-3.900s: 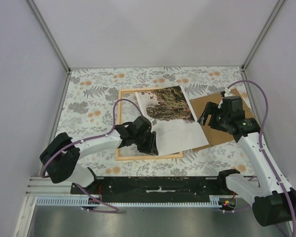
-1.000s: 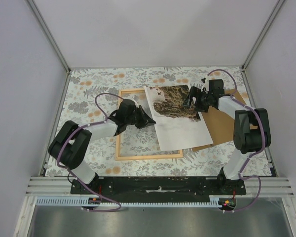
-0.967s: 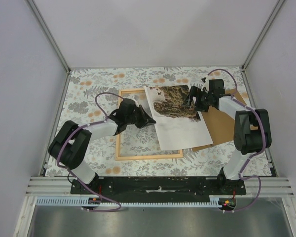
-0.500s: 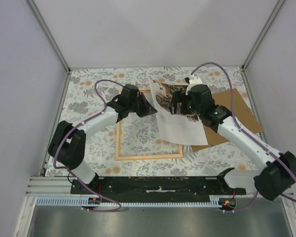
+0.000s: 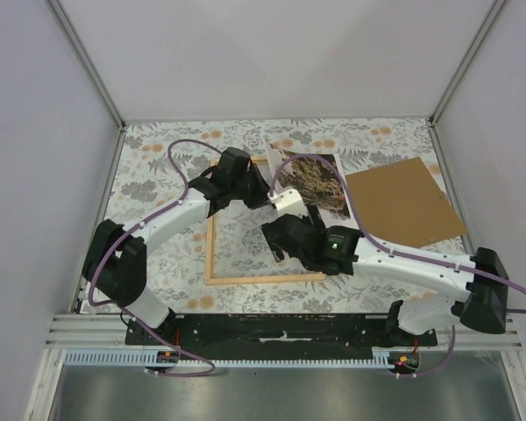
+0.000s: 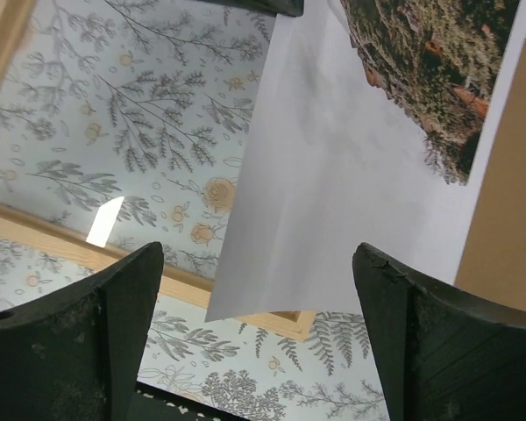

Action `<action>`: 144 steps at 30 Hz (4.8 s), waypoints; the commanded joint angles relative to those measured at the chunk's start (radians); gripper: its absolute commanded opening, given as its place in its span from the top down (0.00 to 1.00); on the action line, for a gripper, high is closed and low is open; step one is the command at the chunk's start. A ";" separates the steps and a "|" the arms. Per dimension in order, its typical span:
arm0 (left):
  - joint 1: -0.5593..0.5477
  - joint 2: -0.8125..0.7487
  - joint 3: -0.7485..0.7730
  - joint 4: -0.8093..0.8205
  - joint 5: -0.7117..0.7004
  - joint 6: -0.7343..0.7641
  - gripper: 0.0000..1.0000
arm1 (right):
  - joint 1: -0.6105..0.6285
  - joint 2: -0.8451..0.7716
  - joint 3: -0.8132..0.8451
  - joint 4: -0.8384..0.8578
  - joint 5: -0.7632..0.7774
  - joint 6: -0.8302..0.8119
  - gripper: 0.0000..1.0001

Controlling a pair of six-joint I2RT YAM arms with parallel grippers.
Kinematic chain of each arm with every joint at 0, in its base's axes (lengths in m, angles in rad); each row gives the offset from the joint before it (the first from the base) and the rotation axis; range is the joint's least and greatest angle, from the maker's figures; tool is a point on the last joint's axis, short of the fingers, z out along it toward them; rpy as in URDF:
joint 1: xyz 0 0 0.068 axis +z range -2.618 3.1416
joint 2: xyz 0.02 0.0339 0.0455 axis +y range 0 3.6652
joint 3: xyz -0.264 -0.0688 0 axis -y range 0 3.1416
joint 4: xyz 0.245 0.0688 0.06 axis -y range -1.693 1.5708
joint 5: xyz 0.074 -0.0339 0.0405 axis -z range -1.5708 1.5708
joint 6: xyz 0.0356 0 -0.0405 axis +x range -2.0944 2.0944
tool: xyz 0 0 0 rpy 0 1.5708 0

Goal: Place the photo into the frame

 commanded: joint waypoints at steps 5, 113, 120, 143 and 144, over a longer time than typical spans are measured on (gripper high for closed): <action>-0.014 -0.035 0.063 -0.026 -0.027 -0.031 0.98 | 0.089 0.178 0.147 -0.149 0.312 0.071 0.09; -0.282 -0.251 0.535 -0.726 0.516 1.466 0.40 | 0.196 -0.208 0.772 -0.747 -0.332 -0.406 1.00; -0.287 -0.253 0.531 -0.715 0.503 1.452 0.70 | 0.198 -0.210 0.781 -0.752 -0.294 -0.398 1.00; -0.347 -0.176 0.547 -0.181 -0.458 0.581 0.98 | -0.266 -0.236 0.703 -0.465 0.162 -0.138 0.02; -0.361 -0.164 0.560 -0.178 -0.507 0.564 0.98 | -0.322 -0.243 0.665 -0.434 0.095 -0.130 0.02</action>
